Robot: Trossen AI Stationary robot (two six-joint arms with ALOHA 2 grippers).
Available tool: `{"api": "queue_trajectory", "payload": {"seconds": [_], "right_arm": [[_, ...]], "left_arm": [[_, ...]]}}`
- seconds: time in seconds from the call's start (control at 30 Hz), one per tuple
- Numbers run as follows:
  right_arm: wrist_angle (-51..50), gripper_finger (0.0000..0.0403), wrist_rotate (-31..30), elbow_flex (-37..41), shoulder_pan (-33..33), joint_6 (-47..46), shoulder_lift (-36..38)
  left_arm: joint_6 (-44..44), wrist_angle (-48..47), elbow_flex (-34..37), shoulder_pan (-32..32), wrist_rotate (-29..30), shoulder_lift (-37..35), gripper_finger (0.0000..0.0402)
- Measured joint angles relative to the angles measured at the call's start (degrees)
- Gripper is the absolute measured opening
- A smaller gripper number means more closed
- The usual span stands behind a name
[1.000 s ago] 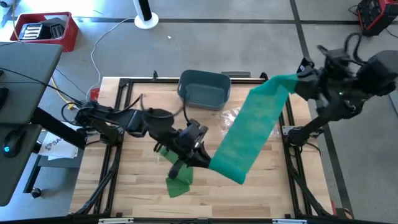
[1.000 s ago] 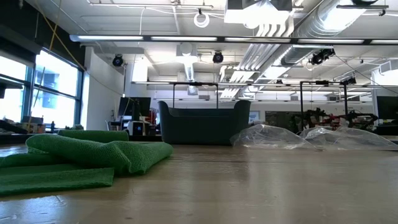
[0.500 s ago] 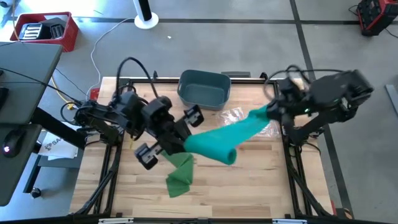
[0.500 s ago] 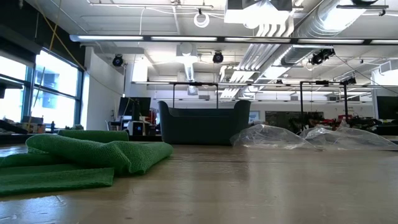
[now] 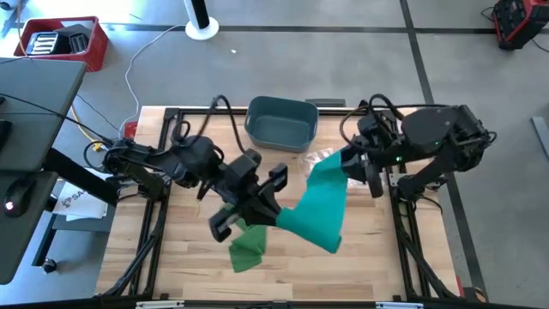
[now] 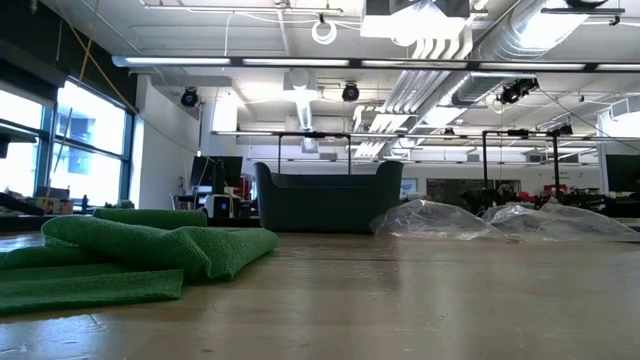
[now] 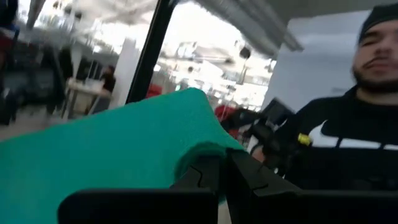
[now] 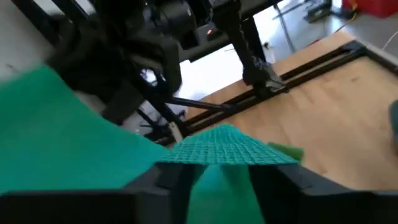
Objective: Roll bandage
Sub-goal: Roll the blue bandage
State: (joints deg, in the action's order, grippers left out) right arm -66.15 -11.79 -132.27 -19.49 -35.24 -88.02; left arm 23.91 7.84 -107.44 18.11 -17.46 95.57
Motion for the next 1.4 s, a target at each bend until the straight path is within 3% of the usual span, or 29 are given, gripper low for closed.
{"api": "queue_trajectory", "payload": {"seconds": [0.17,0.33,0.4,0.5,0.6,0.67,0.77,0.9,1.13,1.2,1.4], "right_arm": [[-1.50,0.0214,8.37,0.00,1.23,-6.22,1.13],[-3.47,0.0223,23.29,0.00,1.19,-3.10,0.83],[-3.19,0.0223,25.47,0.01,1.02,-1.25,0.46],[0.35,0.0223,23.29,0.02,1.51,1.08,0.15],[2.44,0.0223,10.78,-0.03,2.34,-1.00,-0.13],[1.40,0.0222,6.67,-0.02,3.43,-3.86,-0.11],[-1.66,0.0222,10.79,-0.02,5.44,-6.35,0.27],[-5.86,0.0222,8.28,-0.02,6.54,-9.64,0.45],[-8.03,0.0222,12.82,-0.02,1.54,10.23,0.71],[-9.54,0.0222,10.51,-0.02,-1.31,13.10,0.69],[-13.00,0.0222,-1.39,-0.02,-8.55,9.99,0.69]], "left_arm": [[1.52,-2.87,0.00,0.00,0.18,0.04,0.0001],[2.74,-5.20,0.00,0.00,0.10,0.04,0.0001],[3.08,-6.65,-0.02,-0.02,0.07,0.02,0.0001],[3.66,-9.37,-0.02,-0.02,0.07,0.02,0.0001],[4.41,-11.06,-0.02,-0.02,0.12,0.02,0.0001],[4.42,-11.42,-0.02,-0.02,0.18,0.02,0.0001],[4.42,-11.53,-0.02,0.12,0.20,0.02,0.0001],[4.42,-11.48,-0.02,0.13,1.00,0.02,0.0001],[3.71,-10.44,-0.02,-0.02,4.52,0.02,0.0001],[3.62,-9.33,-0.02,-0.08,5.78,0.02,0.0001],[2.85,-4.11,-0.02,-0.48,9.37,-0.02,0.0001]]}}
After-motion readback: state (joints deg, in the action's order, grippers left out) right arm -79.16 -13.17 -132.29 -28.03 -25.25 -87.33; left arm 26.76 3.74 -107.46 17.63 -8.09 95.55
